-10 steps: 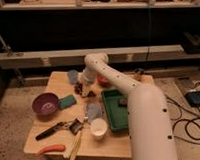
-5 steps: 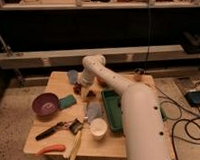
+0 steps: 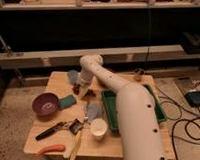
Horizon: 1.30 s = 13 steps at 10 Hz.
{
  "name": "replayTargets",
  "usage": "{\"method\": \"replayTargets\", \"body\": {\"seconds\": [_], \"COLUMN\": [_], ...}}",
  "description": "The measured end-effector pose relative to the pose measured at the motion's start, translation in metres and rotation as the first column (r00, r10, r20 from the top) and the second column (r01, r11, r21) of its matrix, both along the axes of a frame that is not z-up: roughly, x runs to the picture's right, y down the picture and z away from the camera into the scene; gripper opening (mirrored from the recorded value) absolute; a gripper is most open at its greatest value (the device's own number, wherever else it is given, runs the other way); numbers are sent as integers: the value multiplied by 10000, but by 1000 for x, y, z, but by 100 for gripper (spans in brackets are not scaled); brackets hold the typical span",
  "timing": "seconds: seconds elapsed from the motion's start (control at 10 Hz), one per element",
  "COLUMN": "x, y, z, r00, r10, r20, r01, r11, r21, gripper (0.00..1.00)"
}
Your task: Place grapes in purple bowl
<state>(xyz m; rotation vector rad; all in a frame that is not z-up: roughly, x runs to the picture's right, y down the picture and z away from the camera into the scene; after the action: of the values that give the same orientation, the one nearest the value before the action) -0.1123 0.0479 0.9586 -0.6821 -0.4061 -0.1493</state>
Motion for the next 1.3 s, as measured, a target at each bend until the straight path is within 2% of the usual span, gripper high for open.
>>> {"method": "replayTargets", "body": {"seconds": [0.2,0.3,0.6,0.7,0.9,1.0,1.1,1.3], "x": [1,1,0,5,8,9,9,10], "y": [-2,0,-3,-8,-34,-55,-70,-106], "z": [-2,-2,-4,-10,-33,-53,-67,-103], "r00": [10000,10000,10000,9998,9976,9948,9918,9786], "r10": [-7,-45,-24,81,447,641,765,1089], "r20": [-11,-19,57,171,530,793,1026,1749], "r01": [7,45,23,-87,-501,-754,-937,-1482], "r11": [10000,10000,10000,9994,9932,9861,9802,9616], "r21": [8,-29,89,340,1054,1479,1743,2308], "gripper": [5,0,0,0,0,0,0,0]}}
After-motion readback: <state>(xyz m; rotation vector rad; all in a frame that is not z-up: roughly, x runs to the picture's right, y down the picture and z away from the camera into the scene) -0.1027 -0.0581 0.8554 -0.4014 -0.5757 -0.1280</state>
